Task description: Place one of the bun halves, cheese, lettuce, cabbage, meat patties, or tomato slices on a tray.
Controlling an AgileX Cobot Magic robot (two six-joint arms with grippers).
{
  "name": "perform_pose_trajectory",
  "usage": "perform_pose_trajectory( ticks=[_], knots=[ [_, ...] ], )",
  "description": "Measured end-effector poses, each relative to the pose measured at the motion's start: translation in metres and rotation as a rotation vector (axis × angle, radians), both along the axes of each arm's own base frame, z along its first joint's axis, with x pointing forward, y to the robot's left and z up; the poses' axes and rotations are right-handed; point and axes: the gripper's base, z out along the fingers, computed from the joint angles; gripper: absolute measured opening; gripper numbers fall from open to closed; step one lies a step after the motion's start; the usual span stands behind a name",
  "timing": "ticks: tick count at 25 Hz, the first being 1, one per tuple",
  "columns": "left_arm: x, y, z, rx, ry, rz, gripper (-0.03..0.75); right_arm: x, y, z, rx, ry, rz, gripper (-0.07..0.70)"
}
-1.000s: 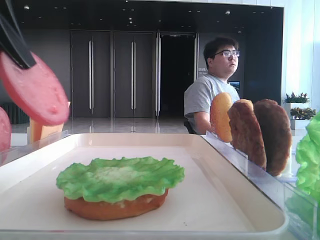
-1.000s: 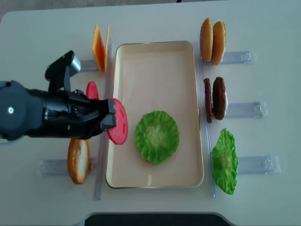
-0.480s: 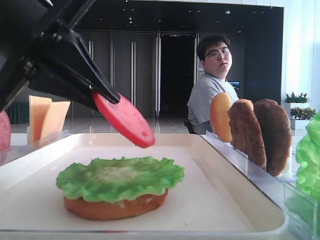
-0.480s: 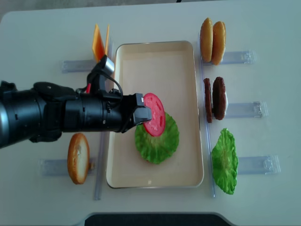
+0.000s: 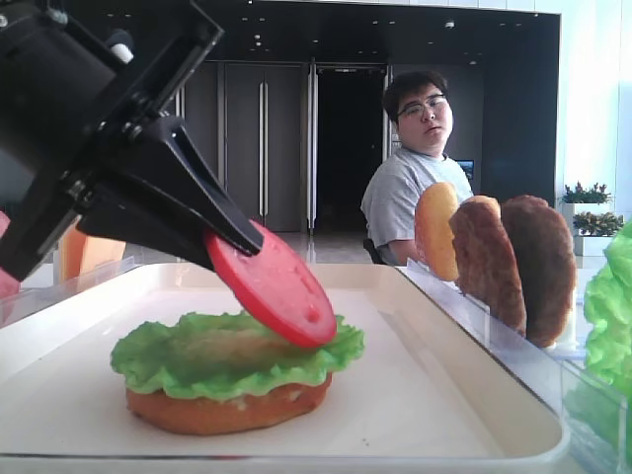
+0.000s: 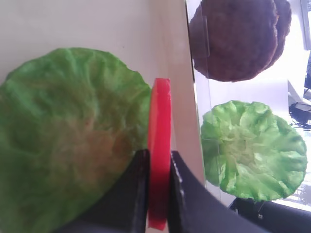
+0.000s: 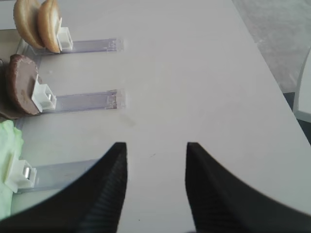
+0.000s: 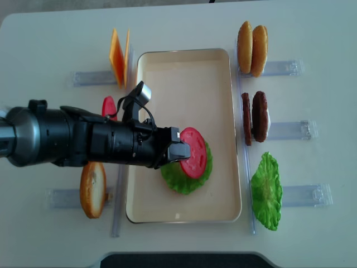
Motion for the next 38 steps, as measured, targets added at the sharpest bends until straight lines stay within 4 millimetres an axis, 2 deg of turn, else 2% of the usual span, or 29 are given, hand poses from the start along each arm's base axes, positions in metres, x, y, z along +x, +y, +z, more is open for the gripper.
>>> perform_pose_trajectory(
  ticks=[3, 5, 7, 12, 15, 20, 30, 34, 38],
  knots=[
    [0.001, -0.001, -0.005, 0.009, 0.014, -0.001, 0.062, 0.000, 0.000, 0.000, 0.000, 0.000, 0.000, 0.279],
    [0.002, -0.001, -0.008, 0.011, 0.022, 0.000, 0.094, 0.000, 0.000, 0.000, 0.000, 0.000, 0.000, 0.279],
    [0.002, -0.001, -0.010, 0.012, 0.029, -0.001, 0.170, 0.000, 0.000, 0.000, 0.000, 0.000, 0.000, 0.279],
    [0.001, -0.002, -0.011, 0.005, 0.051, 0.007, 0.470, 0.000, 0.000, 0.000, 0.000, 0.000, 0.000, 0.279],
    [0.000, -0.001, -0.013, 0.016, 0.085, 0.010, 0.543, 0.000, 0.000, 0.000, 0.000, 0.000, 0.000, 0.279],
    [-0.007, 0.002, -0.010, 0.064, 0.128, -0.022, 0.562, 0.000, 0.000, 0.000, 0.000, 0.000, 0.000, 0.279],
    [-0.028, 0.032, 0.036, 0.272, 0.097, 0.021, 0.562, 0.000, 0.000, 0.000, 0.000, 0.000, 0.000, 0.279],
    [-0.035, 0.045, 0.067, 0.367, 0.042, 0.018, 0.563, 0.000, 0.000, 0.000, 0.000, 0.000, 0.000, 0.279],
    [-0.038, 0.061, 0.117, 0.495, -0.052, 0.040, 0.559, 0.000, 0.000, 0.000, 0.000, 0.000, 0.000, 0.279]
  ],
)
